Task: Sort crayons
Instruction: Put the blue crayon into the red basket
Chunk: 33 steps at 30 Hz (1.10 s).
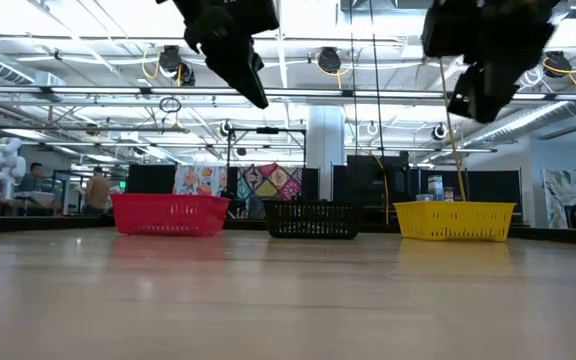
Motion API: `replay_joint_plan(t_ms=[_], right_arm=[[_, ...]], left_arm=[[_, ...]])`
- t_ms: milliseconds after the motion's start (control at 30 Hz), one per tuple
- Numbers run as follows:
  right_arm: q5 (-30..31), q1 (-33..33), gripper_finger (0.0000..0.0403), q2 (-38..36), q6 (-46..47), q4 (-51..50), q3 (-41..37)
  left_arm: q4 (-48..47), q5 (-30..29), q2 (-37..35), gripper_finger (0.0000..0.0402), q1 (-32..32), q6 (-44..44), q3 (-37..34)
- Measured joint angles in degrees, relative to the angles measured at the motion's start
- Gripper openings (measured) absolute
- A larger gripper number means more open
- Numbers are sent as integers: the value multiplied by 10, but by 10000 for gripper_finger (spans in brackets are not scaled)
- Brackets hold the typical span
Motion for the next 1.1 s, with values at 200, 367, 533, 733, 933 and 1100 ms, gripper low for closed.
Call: replay_joint_plan(t_ms=[200, 367, 533, 733, 933, 1100], right_arm=[[36, 107, 123, 0, 4, 7, 0], [48, 175, 123, 7, 40, 16, 0], [49, 237, 123, 32, 72, 21, 0], [49, 300, 123, 94, 89, 33, 0], [49, 347, 123, 150, 89, 54, 0], [72, 382, 123, 191, 106, 97, 0]], left_arm=[[-30, 0, 0, 51, -22, 0, 0], [-35, -3, 0, 51, -27, -8, 0], [-35, -4, 0, 51, -27, -30, 0], [-36, -4, 0, 51, -27, -30, 0], [-36, -4, 0, 51, -27, -30, -1], [-36, -4, 0, 51, -27, -30, -1]])
